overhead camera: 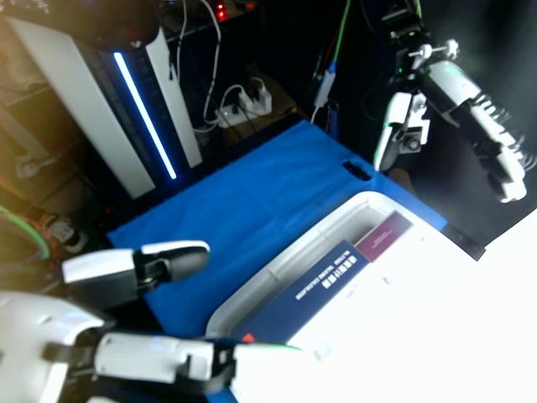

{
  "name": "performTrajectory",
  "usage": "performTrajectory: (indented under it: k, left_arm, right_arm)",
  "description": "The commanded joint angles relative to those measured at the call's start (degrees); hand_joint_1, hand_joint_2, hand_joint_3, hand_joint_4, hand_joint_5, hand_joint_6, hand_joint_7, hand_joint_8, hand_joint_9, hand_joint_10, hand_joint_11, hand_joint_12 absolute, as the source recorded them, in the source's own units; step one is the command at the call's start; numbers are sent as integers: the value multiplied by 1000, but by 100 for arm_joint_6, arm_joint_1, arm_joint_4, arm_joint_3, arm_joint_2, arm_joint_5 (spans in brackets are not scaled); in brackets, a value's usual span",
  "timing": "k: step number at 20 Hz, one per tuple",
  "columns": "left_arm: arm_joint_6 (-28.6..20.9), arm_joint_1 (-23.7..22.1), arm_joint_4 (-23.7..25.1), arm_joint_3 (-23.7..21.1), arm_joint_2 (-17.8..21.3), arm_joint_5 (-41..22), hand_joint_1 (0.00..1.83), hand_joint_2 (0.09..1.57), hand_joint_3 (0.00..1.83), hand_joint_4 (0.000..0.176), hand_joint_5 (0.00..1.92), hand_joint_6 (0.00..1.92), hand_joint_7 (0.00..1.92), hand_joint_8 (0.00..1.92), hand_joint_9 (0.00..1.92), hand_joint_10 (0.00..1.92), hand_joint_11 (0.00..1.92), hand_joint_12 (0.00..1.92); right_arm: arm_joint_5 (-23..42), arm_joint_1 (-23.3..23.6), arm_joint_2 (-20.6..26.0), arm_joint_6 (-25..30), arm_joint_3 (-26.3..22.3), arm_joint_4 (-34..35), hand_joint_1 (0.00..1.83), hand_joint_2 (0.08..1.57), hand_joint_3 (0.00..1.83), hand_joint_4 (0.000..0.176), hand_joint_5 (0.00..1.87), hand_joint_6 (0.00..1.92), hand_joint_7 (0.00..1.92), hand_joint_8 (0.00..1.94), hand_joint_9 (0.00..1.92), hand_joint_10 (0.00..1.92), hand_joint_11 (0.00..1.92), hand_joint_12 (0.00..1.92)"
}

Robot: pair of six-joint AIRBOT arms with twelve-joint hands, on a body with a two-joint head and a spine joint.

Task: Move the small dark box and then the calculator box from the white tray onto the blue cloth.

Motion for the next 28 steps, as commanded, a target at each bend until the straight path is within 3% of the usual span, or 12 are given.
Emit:
performTrajectory:
  k: [1, 3, 6, 7, 9, 12, 16, 17, 19, 22, 24, 28]
  left_arm:
    - [-69, -127, -57, 31, -27, -542, 593, 820, 4, 103, 111, 7, 165, 5, 148, 18, 0, 544]
    - [-139, -229, 210, 62, -37, -320, 524, 745, 0, 107, 109, 7, 170, 3, 141, 5, 0, 684]
    - [-767, -594, 1247, 245, -100, 114, 579, 682, 0, 106, 107, 2, 166, 2, 96, 0, 0, 494]
    - [-1189, -848, 1971, 319, -116, 375, 600, 666, 0, 106, 113, 2, 179, 3, 94, 0, 0, 399]
    - [-1761, -1155, 3069, 345, -115, 696, 626, 718, 11, 63, 138, 6, 193, 3, 87, 0, 0, 262]
    - [-2400, -1642, 4880, 264, -152, 1168, 701, 763, 3, 59, 182, 6, 236, 2, 167, 7, 0, 502]
    - [-2656, -1708, 5376, 322, -253, 1315, 689, 792, 2, 79, 29, 0, 264, 2, 237, 7, 0, 676]
    - [-2763, -1708, 5498, 381, -314, 1377, 708, 793, 1, 60, 5, 0, 280, 7, 277, 21, 0, 678]
    - [-2791, -1668, 5660, 461, -416, 1592, 773, 781, 0, 54, 0, 0, 298, 9, 291, 15, 0, 643]
    - [-2792, -1494, 5659, 580, -538, 1742, 833, 716, 0, 31, 50, 9, 280, 5, 163, 4, 0, 276]
    - [-2792, -1454, 5871, 603, -616, 1912, 805, 731, 2, 0, 106, 12, 280, 1, 188, 8, 0, 201]
    - [-3268, -1284, 6252, 808, -803, 1973, 765, 716, 0, 0, 173, 9, 320, 4, 235, 9, 23, 201]
  right_arm:
    - [640, 68, 7, 36, 35, 208, 579, 751, 7, 0, 20, 4, 180, 7, 139, 22, 0, 568]
    - [640, 67, 7, 36, 35, 199, 561, 767, 2, 0, 26, 1, 183, 1, 164, 11, 0, 635]
    - [639, 67, 10, 36, 35, 188, 569, 769, 1, 0, 70, 15, 175, 1, 171, 9, 0, 642]
    - [639, 64, 10, 36, 34, 177, 569, 761, 0, 0, 87, 11, 173, 0, 170, 5, 0, 626]
    - [639, 61, 4, 36, 33, 165, 558, 757, 0, 0, 60, 0, 176, 1, 177, 1, 0, 679]
    - [639, 60, -2, 36, 34, 165, 549, 750, 0, 0, 50, 3, 201, 2, 188, 2, 0, 679]
    - [643, 61, -13, 36, 35, 168, 563, 764, 4, 0, 50, 0, 183, 0, 157, 1, 0, 534]
    - [643, 61, -12, 36, 35, 168, 562, 784, 3, 0, 57, 0, 171, 1, 165, 2, 0, 589]
    - [647, 61, -27, 36, 34, 168, 569, 789, 1, 0, 71, 2, 171, 1, 174, 3, 0, 633]
    - [672, 62, -43, 35, 34, 179, 539, 745, 0, 0, 78, 2, 204, 3, 137, 3, 0, 272]
    - [674, 61, -45, 35, 32, 179, 529, 754, 0, 0, 80, 1, 208, 1, 146, 3, 0, 338]
    - [693, 61, -58, 35, 26, 179, 512, 773, 7, 0, 81, 0, 211, 0, 150, 1, 0, 361]
